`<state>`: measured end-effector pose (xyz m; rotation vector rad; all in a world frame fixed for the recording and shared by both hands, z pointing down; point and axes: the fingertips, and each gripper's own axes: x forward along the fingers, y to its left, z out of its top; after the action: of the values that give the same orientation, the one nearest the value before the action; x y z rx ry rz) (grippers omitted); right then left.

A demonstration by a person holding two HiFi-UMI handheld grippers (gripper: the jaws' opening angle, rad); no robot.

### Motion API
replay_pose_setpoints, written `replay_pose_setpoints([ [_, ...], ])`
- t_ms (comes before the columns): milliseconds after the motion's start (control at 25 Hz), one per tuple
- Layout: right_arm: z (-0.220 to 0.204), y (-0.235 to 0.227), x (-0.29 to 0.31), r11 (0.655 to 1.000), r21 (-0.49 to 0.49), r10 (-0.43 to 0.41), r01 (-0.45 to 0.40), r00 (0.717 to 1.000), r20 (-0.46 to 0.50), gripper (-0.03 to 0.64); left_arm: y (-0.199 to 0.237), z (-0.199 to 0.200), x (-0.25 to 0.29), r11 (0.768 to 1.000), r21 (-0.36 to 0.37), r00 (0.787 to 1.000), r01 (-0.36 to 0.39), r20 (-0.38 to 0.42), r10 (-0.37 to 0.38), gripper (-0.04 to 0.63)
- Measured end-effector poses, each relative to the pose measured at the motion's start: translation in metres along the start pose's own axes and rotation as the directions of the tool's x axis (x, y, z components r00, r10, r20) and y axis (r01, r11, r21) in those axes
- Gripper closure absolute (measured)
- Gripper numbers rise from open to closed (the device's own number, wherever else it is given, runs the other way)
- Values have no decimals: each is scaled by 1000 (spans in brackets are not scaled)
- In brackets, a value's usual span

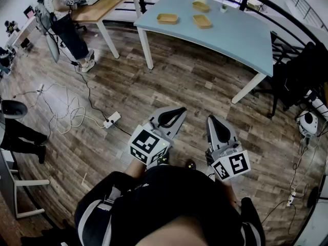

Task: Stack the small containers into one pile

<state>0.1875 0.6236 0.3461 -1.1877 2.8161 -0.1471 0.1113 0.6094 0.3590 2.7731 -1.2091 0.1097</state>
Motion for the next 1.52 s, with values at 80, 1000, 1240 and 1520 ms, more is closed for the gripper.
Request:
replay_pose_setpoints([
  [80, -1, 3, 1, 1000, -3, -5, 5, 1000, 0, 615, 2, -1, -2, 1000, -6, 1000, 4, 4, -4, 575],
  [1000, -11, 38, 46, 998, 40, -40, 40, 999, 1, 615, 61, -12, -49, 998, -61, 1000, -15, 14, 16, 574],
  [1240, -17, 56, 69, 998, 33, -47, 47, 999, -1, 615, 93, -18, -72, 997, -66, 999, -30, 21, 31, 574],
  [1520, -18, 62, 73, 994, 12, -105, 105, 994, -11, 615, 108, -19, -73, 996, -87, 999, 8, 41, -4, 574],
])
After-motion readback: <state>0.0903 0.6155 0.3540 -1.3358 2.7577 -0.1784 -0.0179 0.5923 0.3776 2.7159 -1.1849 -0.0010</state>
